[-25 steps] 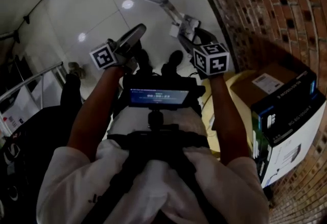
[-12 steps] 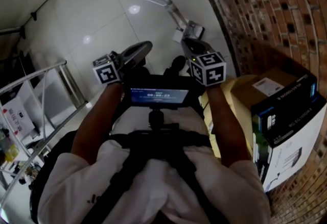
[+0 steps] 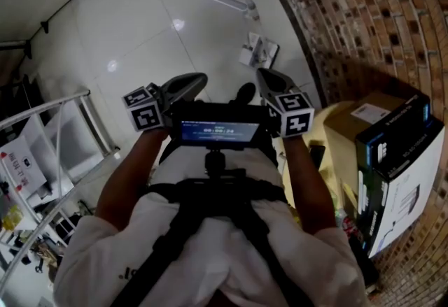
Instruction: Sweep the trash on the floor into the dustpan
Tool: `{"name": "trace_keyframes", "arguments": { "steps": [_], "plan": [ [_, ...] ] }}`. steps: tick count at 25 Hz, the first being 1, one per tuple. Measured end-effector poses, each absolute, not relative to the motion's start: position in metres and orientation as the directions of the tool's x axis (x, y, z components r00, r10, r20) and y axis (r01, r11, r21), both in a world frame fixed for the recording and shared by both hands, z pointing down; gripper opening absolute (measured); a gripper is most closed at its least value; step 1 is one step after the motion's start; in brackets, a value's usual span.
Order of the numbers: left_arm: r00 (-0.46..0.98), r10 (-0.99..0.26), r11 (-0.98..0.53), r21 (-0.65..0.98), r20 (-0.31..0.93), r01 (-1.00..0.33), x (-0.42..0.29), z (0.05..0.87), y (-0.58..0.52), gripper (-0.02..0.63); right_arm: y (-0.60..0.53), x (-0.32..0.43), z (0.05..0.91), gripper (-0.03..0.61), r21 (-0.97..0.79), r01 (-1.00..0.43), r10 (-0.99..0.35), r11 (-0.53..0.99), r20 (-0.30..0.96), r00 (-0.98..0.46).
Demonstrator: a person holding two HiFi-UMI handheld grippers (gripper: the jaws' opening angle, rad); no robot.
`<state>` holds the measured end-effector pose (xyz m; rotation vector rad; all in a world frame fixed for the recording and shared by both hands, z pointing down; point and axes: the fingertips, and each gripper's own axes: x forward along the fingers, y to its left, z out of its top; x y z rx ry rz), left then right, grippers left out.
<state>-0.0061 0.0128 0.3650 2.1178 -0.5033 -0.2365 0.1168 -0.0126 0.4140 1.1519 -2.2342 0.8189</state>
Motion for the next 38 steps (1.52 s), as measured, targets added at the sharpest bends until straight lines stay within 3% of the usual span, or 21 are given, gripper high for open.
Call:
{"name": "trace_keyframes", "arguments": {
  "steps": [8,18,38],
  "plan": [
    [0.904,-0.421,-0.586,0.740,0.070,-0.330,-0.042,0.361,0.045,0.000,0.028,0.102,0.399,0.000,-0.250,-0.878,-0.605,0.407,0.647,-0.464],
    [0.938,-0.342,-0.647,0.711,0.051,-0.275,-0.061,0.352,0.079,0.002,0.070,0.096,0.375,0.000,-0.239,-0.929,-0.719,0.283,0.588,-0.370],
    [0.925,-0.374,-0.623,0.721,0.065,-0.302,0.005,0.320,0.104,0.002,0.104,0.164,0.338,0.000,-0.213,-0.925,-0.734,0.316,0.562,-0.381]
  ]
}}
